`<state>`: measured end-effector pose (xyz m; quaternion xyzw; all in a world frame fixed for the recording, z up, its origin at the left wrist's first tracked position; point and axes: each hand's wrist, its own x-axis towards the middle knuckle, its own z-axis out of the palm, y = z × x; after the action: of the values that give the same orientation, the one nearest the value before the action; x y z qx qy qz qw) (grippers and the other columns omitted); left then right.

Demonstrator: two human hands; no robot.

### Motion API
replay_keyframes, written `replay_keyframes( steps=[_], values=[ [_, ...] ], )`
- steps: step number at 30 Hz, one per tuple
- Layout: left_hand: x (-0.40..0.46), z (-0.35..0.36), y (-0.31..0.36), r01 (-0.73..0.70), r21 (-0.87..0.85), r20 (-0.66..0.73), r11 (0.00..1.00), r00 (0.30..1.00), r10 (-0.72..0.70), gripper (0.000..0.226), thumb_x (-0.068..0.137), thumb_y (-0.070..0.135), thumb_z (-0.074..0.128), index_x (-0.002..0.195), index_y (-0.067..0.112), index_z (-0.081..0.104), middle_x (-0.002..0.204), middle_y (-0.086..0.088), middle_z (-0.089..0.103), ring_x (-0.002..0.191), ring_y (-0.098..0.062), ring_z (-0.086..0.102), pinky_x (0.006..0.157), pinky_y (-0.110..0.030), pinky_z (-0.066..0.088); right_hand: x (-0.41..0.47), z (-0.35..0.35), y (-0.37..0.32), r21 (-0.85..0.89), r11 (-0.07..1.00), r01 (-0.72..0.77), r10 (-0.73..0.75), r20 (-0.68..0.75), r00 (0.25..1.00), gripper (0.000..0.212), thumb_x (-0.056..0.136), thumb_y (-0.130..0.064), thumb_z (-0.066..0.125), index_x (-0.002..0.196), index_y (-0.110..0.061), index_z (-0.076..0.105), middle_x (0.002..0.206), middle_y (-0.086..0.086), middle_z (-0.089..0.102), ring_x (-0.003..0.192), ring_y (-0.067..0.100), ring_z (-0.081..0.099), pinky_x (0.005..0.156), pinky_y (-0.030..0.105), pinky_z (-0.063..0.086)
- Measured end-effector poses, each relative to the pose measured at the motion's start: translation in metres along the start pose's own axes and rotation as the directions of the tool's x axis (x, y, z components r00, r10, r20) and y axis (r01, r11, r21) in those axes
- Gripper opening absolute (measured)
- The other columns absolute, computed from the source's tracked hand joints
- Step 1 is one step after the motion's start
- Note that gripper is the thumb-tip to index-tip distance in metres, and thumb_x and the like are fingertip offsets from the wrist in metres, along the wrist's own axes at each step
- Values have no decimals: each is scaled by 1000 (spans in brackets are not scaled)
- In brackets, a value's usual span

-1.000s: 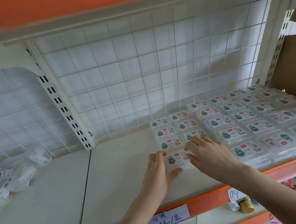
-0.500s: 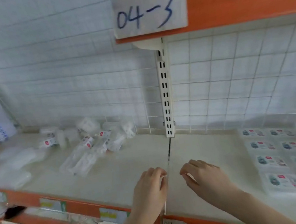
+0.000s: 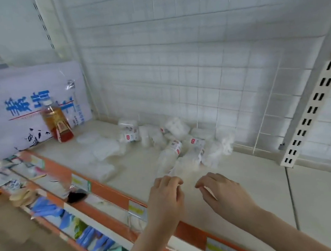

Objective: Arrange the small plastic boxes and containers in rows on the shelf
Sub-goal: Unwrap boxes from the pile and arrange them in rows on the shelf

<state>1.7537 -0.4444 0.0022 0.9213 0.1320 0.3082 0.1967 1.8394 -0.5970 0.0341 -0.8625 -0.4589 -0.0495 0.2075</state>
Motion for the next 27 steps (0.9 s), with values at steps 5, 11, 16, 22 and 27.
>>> replay_keyframes(
  steps=[5, 11, 16, 22, 27],
  values=[
    [17, -12, -41, 14, -16, -59, 1000, 998, -15, 24, 79, 15, 43, 91, 16, 64, 85, 3, 63, 79, -19, 57, 61, -29, 49, 36, 26, -16, -2, 1000, -7, 7, -130, 992, 20, 85, -21, 50, 97, -25, 64, 96, -11, 62, 91, 13, 59, 67, 29, 51],
    [49, -8, -68, 45, -32, 8, 998, 999, -45, 26, 80, 19, 61, 105, 12, 61, 102, -4, 61, 91, -26, 58, 69, -33, 50, 81, 38, -17, -104, 988, -116, 109, -68, 992, 31, 94, -28, 48, 124, -20, 52, 124, -5, 49, 122, 18, 41, 102, 31, 36],
    [65, -3, -78, 221, -68, 249, 973, 948, -197, 47, 92, 42, 49, 133, 21, 38, 132, 3, 40, 118, -15, 44, 89, -30, 41, 101, 50, -23, -123, 988, -93, 88, -48, 995, 31, 96, -31, 42, 119, -18, 58, 121, -4, 55, 122, 18, 44, 102, 25, 29],
    [66, -7, -95, 269, -89, 163, 959, 954, -252, 47, 91, 35, 48, 134, 20, 38, 129, 4, 45, 115, -13, 44, 90, -24, 34, 115, 57, -26, -103, 990, -100, 95, -50, 994, 46, 87, -43, 29, 109, -22, 63, 110, -9, 59, 115, 17, 47, 97, 27, 30],
    [66, -7, -102, 289, -54, 79, 956, 955, -285, 43, 88, 22, 49, 130, 19, 42, 128, 3, 47, 117, -16, 42, 96, -29, 31, 121, 53, -21, -68, 991, -113, 109, -53, 993, 21, 93, -29, 52, 111, -25, 62, 111, -10, 60, 114, 17, 48, 97, 29, 29]
  ],
)
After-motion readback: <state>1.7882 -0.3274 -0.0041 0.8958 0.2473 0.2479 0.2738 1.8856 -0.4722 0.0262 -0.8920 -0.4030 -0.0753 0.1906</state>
